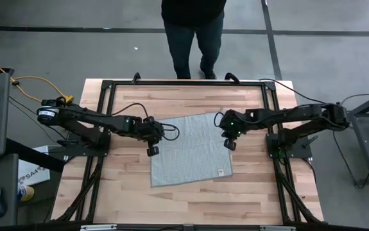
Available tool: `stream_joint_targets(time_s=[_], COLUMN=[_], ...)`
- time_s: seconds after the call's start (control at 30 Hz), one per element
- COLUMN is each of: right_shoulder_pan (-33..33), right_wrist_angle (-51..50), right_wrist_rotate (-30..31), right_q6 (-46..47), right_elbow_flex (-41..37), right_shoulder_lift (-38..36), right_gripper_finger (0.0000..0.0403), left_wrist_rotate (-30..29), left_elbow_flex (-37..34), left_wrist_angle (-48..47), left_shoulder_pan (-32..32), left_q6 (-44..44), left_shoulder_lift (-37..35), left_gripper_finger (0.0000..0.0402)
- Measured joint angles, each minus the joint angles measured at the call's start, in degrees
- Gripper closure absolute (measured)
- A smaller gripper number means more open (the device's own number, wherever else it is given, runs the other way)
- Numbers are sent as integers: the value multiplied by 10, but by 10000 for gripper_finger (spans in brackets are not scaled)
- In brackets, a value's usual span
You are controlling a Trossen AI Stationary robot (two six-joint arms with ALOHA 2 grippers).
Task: Fold microfiber towels
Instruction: Fold the gray towel
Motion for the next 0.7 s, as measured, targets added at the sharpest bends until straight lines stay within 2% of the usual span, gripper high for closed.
stream_joint_targets(time_s=[0.4,0.7], right_shoulder_pan=[0,0], right_wrist_angle=[22,21], right_wrist_rotate=[0,-1], right_q6=[-41,-38], right_elbow_flex=[0,0], right_shoulder_lift=[0,0], right_gripper_finger=[397,343], left_wrist_rotate=[19,19], left_elbow_flex=[0,0], left_wrist_angle=[0,0], left_shoulder_pan=[0,0], left_q6=[12,12], left_shoulder_lift=[0,0], left_gripper_finger=[370,370])
